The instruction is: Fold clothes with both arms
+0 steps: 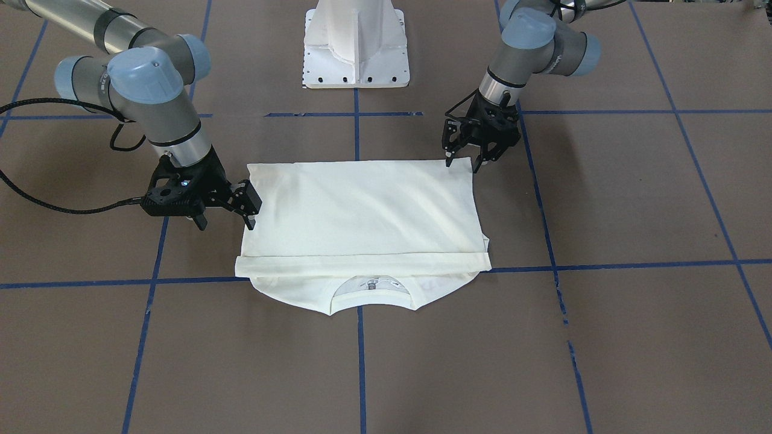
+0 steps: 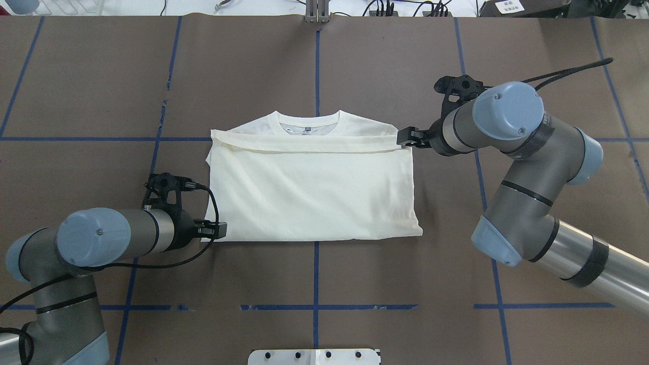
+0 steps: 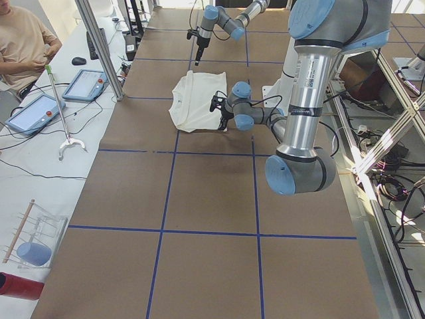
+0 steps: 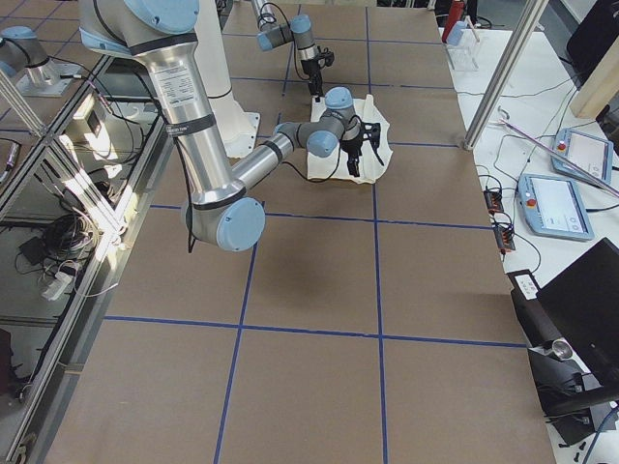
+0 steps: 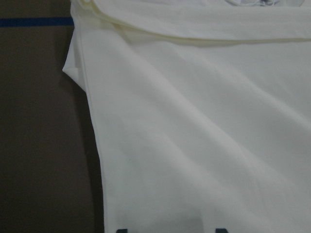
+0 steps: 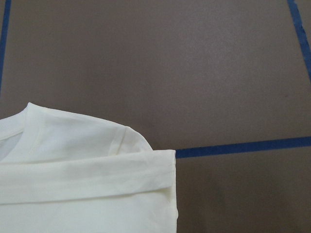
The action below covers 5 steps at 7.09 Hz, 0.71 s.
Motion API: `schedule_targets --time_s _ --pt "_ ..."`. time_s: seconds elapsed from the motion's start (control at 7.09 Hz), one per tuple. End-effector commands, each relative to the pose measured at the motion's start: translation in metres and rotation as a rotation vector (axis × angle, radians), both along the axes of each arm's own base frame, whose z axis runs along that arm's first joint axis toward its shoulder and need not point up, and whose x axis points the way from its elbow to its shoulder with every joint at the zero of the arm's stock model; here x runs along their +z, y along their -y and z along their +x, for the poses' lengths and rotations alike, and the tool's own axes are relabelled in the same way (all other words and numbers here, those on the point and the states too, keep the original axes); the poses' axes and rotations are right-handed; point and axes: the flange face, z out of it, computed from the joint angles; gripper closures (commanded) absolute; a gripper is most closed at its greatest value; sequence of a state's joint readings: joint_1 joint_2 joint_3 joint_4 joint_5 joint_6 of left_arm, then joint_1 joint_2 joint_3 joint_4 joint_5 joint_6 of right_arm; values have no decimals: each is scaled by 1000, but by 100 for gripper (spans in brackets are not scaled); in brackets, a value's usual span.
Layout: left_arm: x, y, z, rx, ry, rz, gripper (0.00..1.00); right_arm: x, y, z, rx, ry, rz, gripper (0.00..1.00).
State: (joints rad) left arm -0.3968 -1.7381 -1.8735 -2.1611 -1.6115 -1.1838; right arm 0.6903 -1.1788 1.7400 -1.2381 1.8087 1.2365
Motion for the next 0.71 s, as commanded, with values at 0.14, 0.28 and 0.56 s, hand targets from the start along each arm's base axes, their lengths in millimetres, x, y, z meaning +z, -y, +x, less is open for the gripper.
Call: schedule_targets --time_s 0.14,0.28,0.56 --pt "12 -9 -8 10 21 -11 34 2 -1 1 1 0 -2 0" --pt "11 -12 -3 15 19 -11 36 2 -1 1 1 0 -2 0" --pt "13 -12 0 18 24 -12 38 2 -1 1 1 0 -2 0"
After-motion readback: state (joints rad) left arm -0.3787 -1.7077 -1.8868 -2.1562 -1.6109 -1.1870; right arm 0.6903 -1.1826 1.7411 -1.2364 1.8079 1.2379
